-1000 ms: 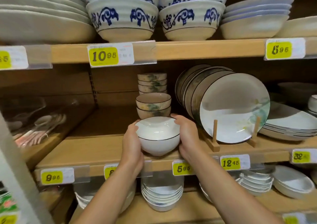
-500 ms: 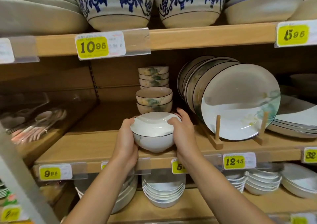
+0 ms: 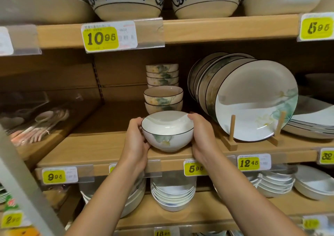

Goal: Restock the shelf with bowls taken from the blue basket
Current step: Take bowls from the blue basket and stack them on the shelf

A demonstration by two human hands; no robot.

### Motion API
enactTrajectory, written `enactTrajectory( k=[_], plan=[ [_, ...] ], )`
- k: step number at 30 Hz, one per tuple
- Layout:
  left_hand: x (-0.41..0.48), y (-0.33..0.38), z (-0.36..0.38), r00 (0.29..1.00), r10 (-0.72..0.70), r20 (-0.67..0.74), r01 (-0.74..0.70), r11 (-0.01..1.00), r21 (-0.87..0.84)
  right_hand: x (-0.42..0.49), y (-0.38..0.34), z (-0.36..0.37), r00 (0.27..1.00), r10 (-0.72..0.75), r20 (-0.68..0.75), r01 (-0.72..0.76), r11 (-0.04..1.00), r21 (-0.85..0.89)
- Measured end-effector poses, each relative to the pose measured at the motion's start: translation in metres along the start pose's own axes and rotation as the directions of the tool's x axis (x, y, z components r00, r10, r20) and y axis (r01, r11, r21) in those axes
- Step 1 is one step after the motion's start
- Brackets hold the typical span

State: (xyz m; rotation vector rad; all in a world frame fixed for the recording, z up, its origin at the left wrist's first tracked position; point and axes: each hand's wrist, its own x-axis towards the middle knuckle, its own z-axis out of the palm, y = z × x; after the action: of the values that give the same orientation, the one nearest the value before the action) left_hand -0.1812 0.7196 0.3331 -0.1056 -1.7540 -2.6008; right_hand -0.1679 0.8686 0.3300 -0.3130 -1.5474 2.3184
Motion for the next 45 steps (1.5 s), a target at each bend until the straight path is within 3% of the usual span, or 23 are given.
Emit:
enactTrajectory(
  k=[2, 7, 12, 15, 18, 23, 26, 31, 36, 38, 42, 45],
  plan=[
    [0.005, 0.005, -0.001, 1.000, -0.026, -0.017, 0.026, 1.000, 0.003, -0.003, 0.004, -0.003, 0.999, -0.047, -0.017, 0.047, 0.999, 0.011],
    [0.005, 0.002, 0.005, 0.989, -0.121, 0.083, 0.120, 0.993, 0.021, -0.010, 0.012, 0.002, 0.989, -0.149, 0.012, 0.149, 0.978, -0.150],
    [0.000, -0.007, 0.001, 0.991, -0.078, 0.109, 0.079, 0.997, -0.004, -0.002, 0.002, 0.000, 0.999, -0.052, 0.001, 0.052, 0.997, -0.053],
    [-0.002, -0.003, 0.002, 0.997, -0.068, 0.043, 0.068, 0.998, -0.014, -0.011, -0.001, -0.006, 0.988, -0.120, -0.098, 0.122, 0.992, 0.013],
    [0.008, 0.010, 0.007, 0.992, -0.116, -0.057, 0.112, 0.991, -0.066, -0.032, 0.004, -0.004, 0.947, -0.300, -0.118, 0.285, 0.950, -0.127],
    [0.004, 0.007, 0.020, 0.985, -0.158, 0.071, 0.157, 0.987, 0.014, -0.033, 0.011, 0.005, 0.940, -0.334, -0.071, 0.301, 0.909, -0.288],
    [-0.007, -0.002, 0.017, 0.991, -0.091, 0.102, 0.090, 0.996, 0.010, -0.020, 0.005, 0.003, 0.961, -0.262, -0.087, 0.238, 0.946, -0.219],
    [0.002, 0.006, 0.015, 1.000, -0.031, -0.003, 0.031, 0.999, 0.029, -0.010, -0.004, -0.005, 0.990, -0.133, 0.047, 0.136, 0.988, -0.071],
    [0.009, 0.006, 0.018, 0.992, -0.118, 0.037, 0.118, 0.993, 0.009, -0.034, 0.013, -0.004, 0.958, -0.287, 0.021, 0.279, 0.908, -0.313],
    [0.004, -0.003, 0.014, 0.994, -0.081, 0.069, 0.082, 0.997, -0.005, -0.029, 0.012, 0.001, 0.971, -0.237, -0.003, 0.227, 0.934, -0.277],
    [-0.005, -0.011, -0.001, 0.997, 0.029, 0.067, -0.026, 0.999, -0.036, -0.007, -0.008, -0.006, 0.999, 0.037, 0.024, -0.037, 0.999, -0.021],
    [-0.001, -0.001, 0.000, 0.999, 0.042, -0.011, -0.042, 0.999, -0.024, -0.006, -0.002, -0.012, 0.999, -0.034, -0.002, 0.034, 0.994, -0.105]
  ],
)
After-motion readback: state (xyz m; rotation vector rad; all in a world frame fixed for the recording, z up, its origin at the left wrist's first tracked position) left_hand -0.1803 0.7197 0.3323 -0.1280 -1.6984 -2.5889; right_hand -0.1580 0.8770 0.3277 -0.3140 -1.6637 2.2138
